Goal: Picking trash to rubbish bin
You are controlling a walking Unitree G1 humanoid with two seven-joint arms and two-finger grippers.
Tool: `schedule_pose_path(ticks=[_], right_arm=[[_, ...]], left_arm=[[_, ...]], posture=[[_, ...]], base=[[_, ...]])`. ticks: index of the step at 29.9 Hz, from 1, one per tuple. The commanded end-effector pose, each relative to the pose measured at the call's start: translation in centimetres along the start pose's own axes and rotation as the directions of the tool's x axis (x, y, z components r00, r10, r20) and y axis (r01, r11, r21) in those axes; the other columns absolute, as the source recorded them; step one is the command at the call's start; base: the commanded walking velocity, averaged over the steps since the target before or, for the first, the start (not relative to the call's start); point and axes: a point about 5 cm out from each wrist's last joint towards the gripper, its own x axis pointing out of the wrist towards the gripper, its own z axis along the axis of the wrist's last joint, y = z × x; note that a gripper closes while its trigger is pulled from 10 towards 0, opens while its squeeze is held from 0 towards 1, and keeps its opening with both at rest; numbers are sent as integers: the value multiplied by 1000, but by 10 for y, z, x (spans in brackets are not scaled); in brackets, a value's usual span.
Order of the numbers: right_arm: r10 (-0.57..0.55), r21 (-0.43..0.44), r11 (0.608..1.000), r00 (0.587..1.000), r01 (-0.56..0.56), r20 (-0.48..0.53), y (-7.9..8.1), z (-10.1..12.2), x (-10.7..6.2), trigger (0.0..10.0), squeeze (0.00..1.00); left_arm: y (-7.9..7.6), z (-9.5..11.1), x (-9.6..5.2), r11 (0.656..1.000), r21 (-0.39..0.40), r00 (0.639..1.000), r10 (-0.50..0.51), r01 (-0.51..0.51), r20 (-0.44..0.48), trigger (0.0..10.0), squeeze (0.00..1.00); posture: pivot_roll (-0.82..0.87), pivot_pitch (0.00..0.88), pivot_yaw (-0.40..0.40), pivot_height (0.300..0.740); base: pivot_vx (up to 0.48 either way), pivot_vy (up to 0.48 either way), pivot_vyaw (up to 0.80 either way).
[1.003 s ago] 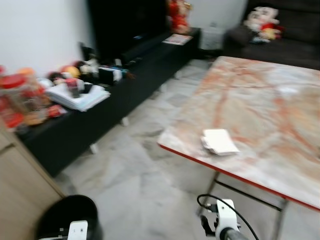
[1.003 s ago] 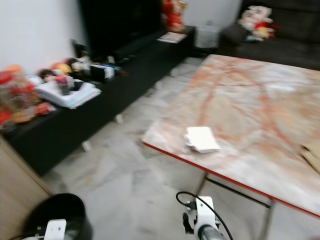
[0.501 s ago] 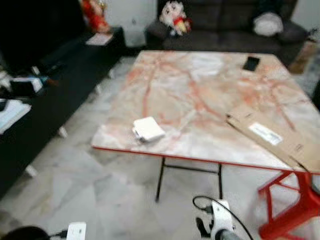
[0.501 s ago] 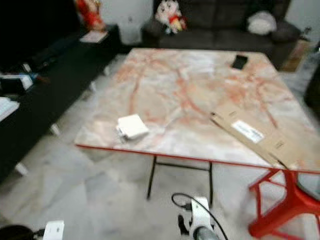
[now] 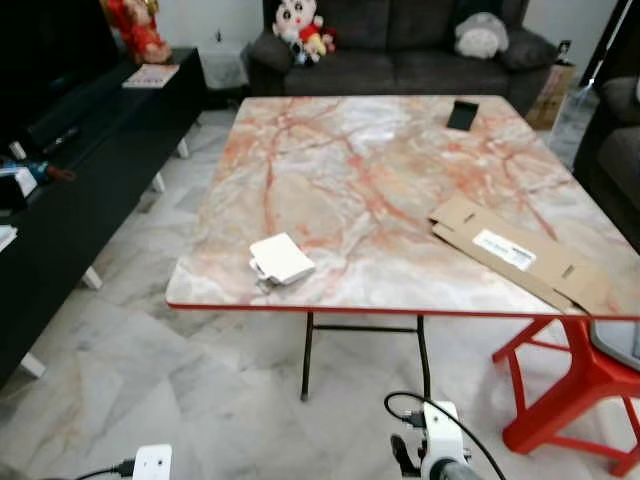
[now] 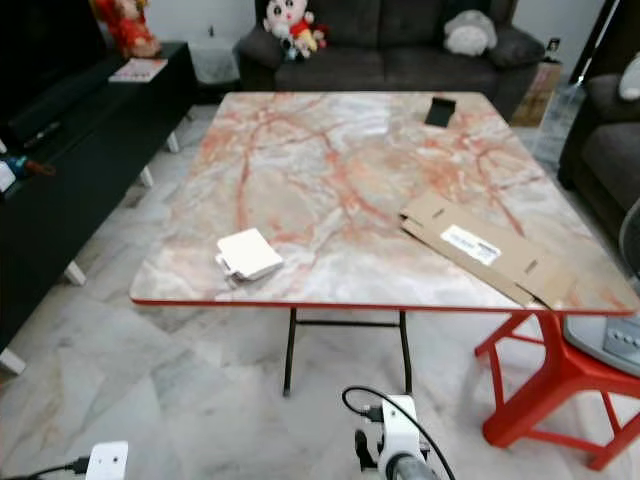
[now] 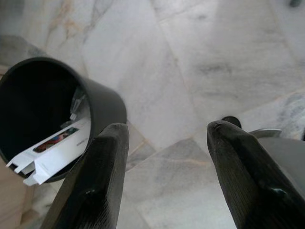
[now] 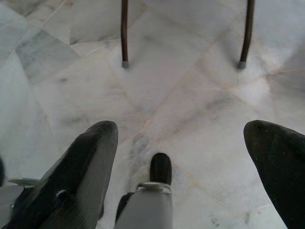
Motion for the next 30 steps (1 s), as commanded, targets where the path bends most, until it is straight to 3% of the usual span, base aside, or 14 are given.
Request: schedule_pose_path(ticks=[1,10,19,23,30], right_arm=[[2,-1,1000,1000,-2,-2,0,0,0,10000,0],[2,-3,1000,1000,-2,-17,0,-11,-3,10000,0],[-4,-15,1000,999,3,-40,-11,-29,-9,10000,0],[-18,-31,999,1000,17,-23,-21,-21,-9,10000,0],[-7,-58,998,1000,8,7,-22,-5,-5,10000,0]], left_arm=[[3,-4,-1,1000,0,1000,10,-10,-11,10000,0],[5,-14,-3,1000,28,1000,10,-10,-28,10000,0],[1,-37,-10,999,41,998,2,1,-69,10000,0],[0,-29,-8,999,45,999,-3,6,-52,10000,0],[-9,-18,-5,1000,26,999,-12,13,-35,10000,0]], posture=[[67,0,7,740],[66,7,11,740],[49,16,8,740],[33,0,-15,740],[38,0,-38,740]], base=[[0,0,-788],[0,0,-751],[0,0,0],[0,0,0],[0,0,0]])
